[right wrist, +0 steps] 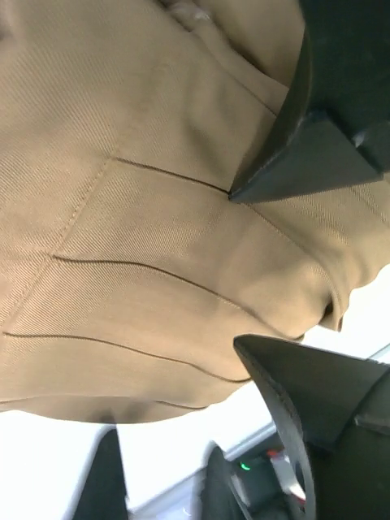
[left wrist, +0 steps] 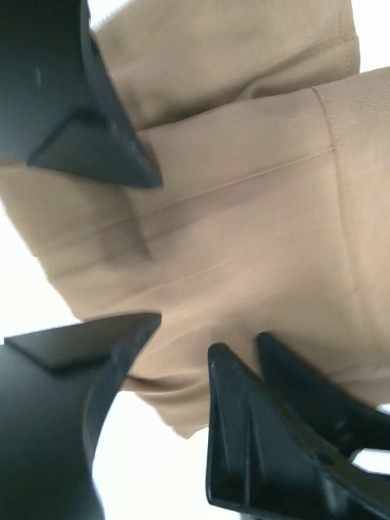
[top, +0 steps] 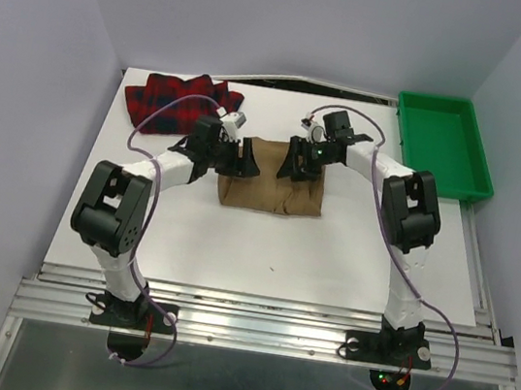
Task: Fold and stack the skirts
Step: Fold the skirt, then neatly place the folded skirt to the corner
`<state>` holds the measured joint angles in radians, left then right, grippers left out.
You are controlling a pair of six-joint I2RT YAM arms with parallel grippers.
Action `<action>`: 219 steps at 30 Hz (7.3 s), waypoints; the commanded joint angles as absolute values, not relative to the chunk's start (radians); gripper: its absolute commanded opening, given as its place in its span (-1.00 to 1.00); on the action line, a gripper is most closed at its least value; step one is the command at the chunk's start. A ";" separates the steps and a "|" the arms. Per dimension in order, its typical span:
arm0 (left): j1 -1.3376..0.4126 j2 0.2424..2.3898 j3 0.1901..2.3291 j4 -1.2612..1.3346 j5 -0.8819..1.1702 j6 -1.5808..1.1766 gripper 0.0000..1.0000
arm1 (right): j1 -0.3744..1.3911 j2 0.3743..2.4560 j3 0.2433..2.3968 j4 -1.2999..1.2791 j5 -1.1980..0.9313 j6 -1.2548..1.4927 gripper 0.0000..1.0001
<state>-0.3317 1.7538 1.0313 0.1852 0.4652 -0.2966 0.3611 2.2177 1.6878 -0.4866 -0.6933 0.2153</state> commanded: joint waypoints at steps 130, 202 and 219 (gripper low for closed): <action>-0.094 1.631 1.269 0.515 -0.249 0.179 -1.00 | 0.574 2.545 2.321 0.525 -0.008 0.121 -0.99; 0.155 1.537 1.658 -0.376 0.137 0.319 0.97 | 0.278 1.651 1.533 -0.299 -0.280 0.199 1.00; -0.317 1.261 0.989 -0.207 0.140 0.207 0.97 | 0.207 1.220 0.893 -0.416 -0.213 0.086 1.00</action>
<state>-0.3046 1.2930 0.9909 -0.2859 0.1349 0.2234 0.2104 1.2625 0.9039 -0.4305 -0.2188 0.1169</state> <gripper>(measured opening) 0.985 0.999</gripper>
